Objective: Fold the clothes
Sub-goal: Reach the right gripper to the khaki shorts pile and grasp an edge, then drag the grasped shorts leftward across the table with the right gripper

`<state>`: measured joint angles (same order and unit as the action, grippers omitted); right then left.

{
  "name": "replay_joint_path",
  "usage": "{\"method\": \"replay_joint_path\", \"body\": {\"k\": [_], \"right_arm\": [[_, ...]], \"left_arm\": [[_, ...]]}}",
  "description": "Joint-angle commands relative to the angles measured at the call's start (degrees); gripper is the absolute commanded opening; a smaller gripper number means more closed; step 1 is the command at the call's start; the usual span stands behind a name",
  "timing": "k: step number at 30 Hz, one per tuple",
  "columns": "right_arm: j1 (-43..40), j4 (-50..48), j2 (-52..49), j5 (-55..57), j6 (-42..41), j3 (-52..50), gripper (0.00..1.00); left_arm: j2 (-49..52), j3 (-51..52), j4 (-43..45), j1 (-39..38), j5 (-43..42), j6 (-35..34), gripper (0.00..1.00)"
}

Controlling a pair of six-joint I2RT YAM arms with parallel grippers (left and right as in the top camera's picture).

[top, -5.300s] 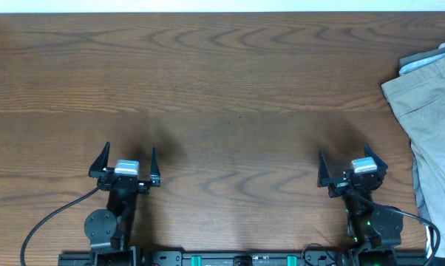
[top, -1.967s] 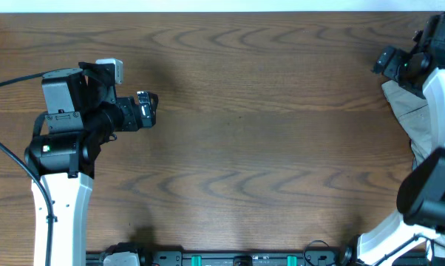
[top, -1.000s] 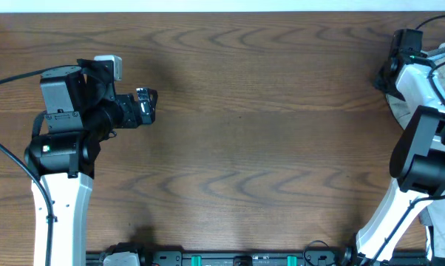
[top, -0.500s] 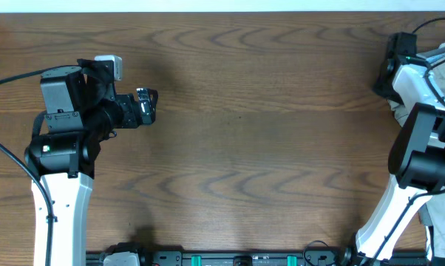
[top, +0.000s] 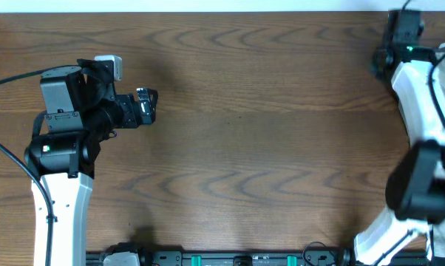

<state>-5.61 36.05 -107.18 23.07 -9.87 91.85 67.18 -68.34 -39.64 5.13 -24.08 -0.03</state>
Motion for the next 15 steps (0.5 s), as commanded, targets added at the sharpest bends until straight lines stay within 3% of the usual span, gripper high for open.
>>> {"method": "replay_joint_path", "body": {"k": [1, 15], "right_arm": [[3.82, -0.72, 4.09, -9.01, 2.45, 0.85, 0.01], [27.23, -2.25, 4.28, -20.11, 2.95, 0.83, 0.01]], "left_arm": [[0.04, -1.33, 0.04, -0.13, -1.05, -0.31, 0.98], [-1.62, -1.33, 0.70, -0.13, -1.03, -0.33, 0.98]]}}
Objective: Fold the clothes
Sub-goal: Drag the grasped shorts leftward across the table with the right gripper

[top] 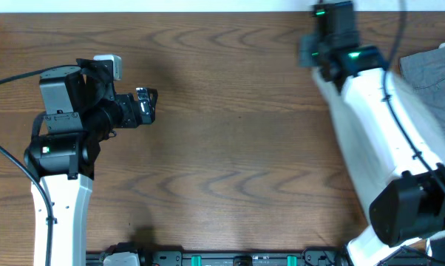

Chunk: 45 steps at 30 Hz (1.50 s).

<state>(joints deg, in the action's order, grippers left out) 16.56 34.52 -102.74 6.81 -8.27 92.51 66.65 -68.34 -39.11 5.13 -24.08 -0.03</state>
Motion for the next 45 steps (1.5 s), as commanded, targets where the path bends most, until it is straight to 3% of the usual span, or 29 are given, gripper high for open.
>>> {"method": "replay_joint_path", "body": {"k": [1, 10, 14, 15, 16, 18, 20, 28, 37, 45], "right_arm": [[6.99, -0.94, -0.24, -3.89, 1.57, 0.17, 0.01], [22.03, -2.69, -1.90, -13.44, 10.45, 0.17, 0.03], [25.33, -1.73, -1.84, -13.46, 16.00, 0.17, 0.37], [25.46, -1.68, -1.84, -13.27, 16.48, 0.17, 0.52], [25.42, -1.53, -1.73, -12.63, 16.50, 0.17, 0.56], [24.33, -0.90, -1.33, -12.20, 16.39, 0.17, 0.57], [22.38, -0.46, -0.90, -12.17, 14.14, 0.17, 0.65], [7.10, 4.37, -0.50, -12.26, 5.05, 0.17, 0.83], [-5.40, 11.52, -0.52, -13.73, 7.10, 0.15, 0.88], [-13.05, 25.68, -2.84, -12.37, 16.09, -0.17, 0.90]], "left_arm": [[-1.09, -1.33, 0.15, -0.11, -1.03, -0.33, 0.98], [-1.07, -1.33, -0.22, -0.11, -1.01, -0.28, 0.98], [-1.07, -1.31, -1.14, -0.11, -0.96, -0.26, 0.98], [-1.07, -1.27, -1.20, -0.11, -0.96, -0.28, 0.98], [-1.01, -1.27, -1.33, -0.11, -0.96, -0.26, 0.98], [-0.52, -1.22, -1.62, -0.13, -0.98, -0.26, 0.98], [0.33, -1.09, -2.10, -0.13, -0.98, -0.28, 0.98], [11.10, 0.20, -1.42, -3.85, -0.98, -0.22, 0.98], [29.31, 0.20, 9.84, -8.87, -0.85, 0.35, 0.99], [34.29, 0.20, 12.15, -12.07, -3.58, 0.35, 0.98]]}}
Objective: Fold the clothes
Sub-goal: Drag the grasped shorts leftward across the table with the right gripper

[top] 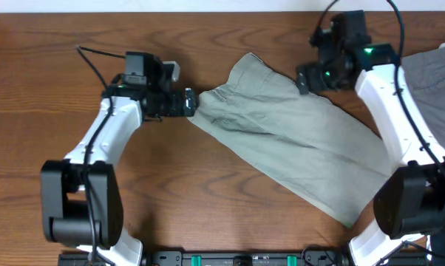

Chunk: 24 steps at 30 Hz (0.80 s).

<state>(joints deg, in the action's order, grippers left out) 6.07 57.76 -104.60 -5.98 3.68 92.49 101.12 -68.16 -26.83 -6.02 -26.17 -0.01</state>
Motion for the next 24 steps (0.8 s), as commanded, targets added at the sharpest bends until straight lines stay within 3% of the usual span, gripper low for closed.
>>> {"method": "replay_joint_path", "body": {"k": [1, 5, 9, 14, 15, 17, 19, 21, 24], "right_arm": [[-3.78, 4.42, -1.40, 1.70, 3.19, -0.50, 0.90], [-8.22, 4.50, -2.45, 0.37, -1.16, -3.41, 0.91], [-10.78, 0.04, -2.47, -14.93, 10.67, -8.76, 0.93], [-9.75, -11.93, -2.47, -15.56, 13.75, -18.23, 0.93], [-9.40, -13.88, -2.47, -15.54, 13.70, -19.65, 0.78], [-8.90, -15.26, -2.47, -16.68, 13.66, -20.63, 0.33], [-8.59, -16.48, -2.40, -16.04, 12.24, -20.44, 0.09], [-8.68, -18.16, -1.99, -14.56, 9.07, -19.02, 0.01], [-9.18, -20.74, -1.55, -11.76, 4.94, -14.34, 0.01]], "left_arm": [[-0.31, 0.02, -0.11, -1.14, -1.51, 0.33, 0.98], [-0.52, 0.02, 0.39, -1.18, -1.46, 0.37, 0.98], [-0.50, 0.02, 0.59, -1.31, -1.46, 2.12, 0.95], [-0.48, 0.02, 0.55, -1.46, -1.49, 3.43, 0.93], [-0.48, 0.02, 0.52, -1.46, -1.46, 3.43, 0.92], [-0.48, 0.02, 0.24, -1.46, -1.49, 3.93, 0.90], [-0.48, 0.02, -0.26, -1.46, -1.46, 4.31, 0.90], [-0.48, 0.02, -0.48, -1.46, -1.46, 4.48, 0.90], [-0.48, 0.02, -0.48, -1.46, -1.49, 4.46, 0.90]]}}
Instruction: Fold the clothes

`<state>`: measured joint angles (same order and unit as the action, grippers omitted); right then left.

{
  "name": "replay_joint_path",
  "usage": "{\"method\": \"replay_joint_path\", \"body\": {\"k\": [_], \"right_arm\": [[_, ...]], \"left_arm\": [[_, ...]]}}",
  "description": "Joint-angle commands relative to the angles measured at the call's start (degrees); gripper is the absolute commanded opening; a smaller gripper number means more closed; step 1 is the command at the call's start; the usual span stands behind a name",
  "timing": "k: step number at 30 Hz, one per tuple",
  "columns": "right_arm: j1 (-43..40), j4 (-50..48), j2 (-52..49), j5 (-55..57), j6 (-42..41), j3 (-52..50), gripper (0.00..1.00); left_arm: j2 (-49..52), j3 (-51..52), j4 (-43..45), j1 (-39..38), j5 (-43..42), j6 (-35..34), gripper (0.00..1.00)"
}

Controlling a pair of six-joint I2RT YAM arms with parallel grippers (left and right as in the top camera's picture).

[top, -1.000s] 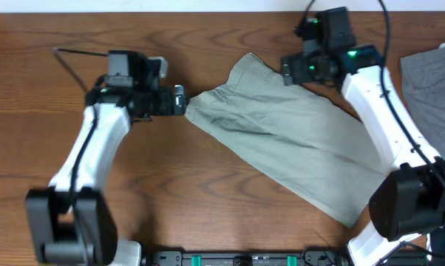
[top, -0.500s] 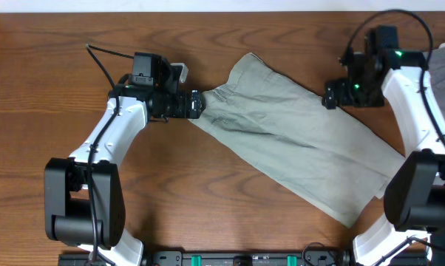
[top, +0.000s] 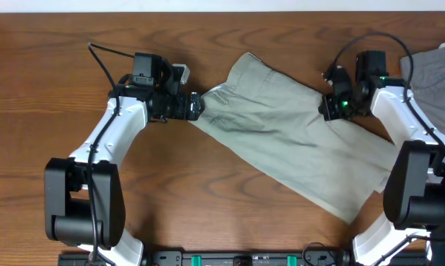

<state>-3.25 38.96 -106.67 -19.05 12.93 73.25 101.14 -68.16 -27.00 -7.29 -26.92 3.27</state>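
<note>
A light khaki garment (top: 282,140), shorts by the look of it, lies spread diagonally on the wooden table, from the upper middle down to the lower right. My left gripper (top: 196,106) sits at its left waistband corner, its fingers narrow and closed on the cloth edge. Over on the upper right edge of the garment, my right gripper (top: 327,111) points down-left onto the fabric. Its fingers are too dark to show whether they are open or shut.
A grey garment (top: 429,66) lies at the far right edge of the table, behind the right arm. Bare wood (top: 134,192) stretches to the left and front of the khaki piece. A black rail runs along the front edge.
My right gripper has moved from the garment's top right corner down and right along its edge. The left gripper has shifted slightly right at the waistband corner. The garment lies almost as before.
At first the table was bare, the left arm was parked at the left and the right arm reached off to the far right. Then the right arm was over the back middle. Later the khaki garment lay spread out with both grippers at its upper corners, as now.
</note>
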Motion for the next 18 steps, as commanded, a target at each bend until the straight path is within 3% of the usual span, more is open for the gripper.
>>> {"method": "replay_joint_path", "body": {"k": [1, 9, 10, 11, 12, 13, 14, 18], "right_arm": [[-0.13, -3.65, 0.52, 1.70, -5.77, 6.69, 0.01], [-0.42, -22.99, 0.17, 1.66, -12.61, 11.47, 0.04], [-0.39, -23.50, 0.00, 1.66, -13.66, 11.45, 0.21], [-0.31, -23.52, -0.31, 1.68, -13.99, 11.45, 0.63], [-0.31, -22.95, -0.44, 1.70, -13.99, 11.45, 0.82], [-0.33, -22.23, -0.52, 2.14, -13.94, 11.45, 0.94], [-0.37, -21.03, -0.52, 3.26, -13.94, 11.45, 0.99], [-1.66, -14.25, -0.46, 9.18, -13.99, 11.45, 0.99]], "left_arm": [[-0.50, 0.02, -0.31, -0.20, -0.74, 1.18, 0.90], [-0.50, 0.02, -0.35, -0.20, -0.74, 1.18, 0.91], [-0.50, 0.02, -0.46, -0.20, -0.74, 1.16, 0.91], [-0.50, 0.02, -0.66, -0.20, -0.74, 1.16, 0.91], [-0.50, 0.02, -0.92, -0.20, -0.74, 1.16, 0.91], [-0.50, 0.02, -1.25, -0.20, -0.74, 1.16, 0.91], [-0.50, 0.02, -1.62, -0.20, -0.72, 1.18, 0.91], [-0.50, 0.02, -2.84, -0.20, -0.72, 1.20, 0.92]]}}
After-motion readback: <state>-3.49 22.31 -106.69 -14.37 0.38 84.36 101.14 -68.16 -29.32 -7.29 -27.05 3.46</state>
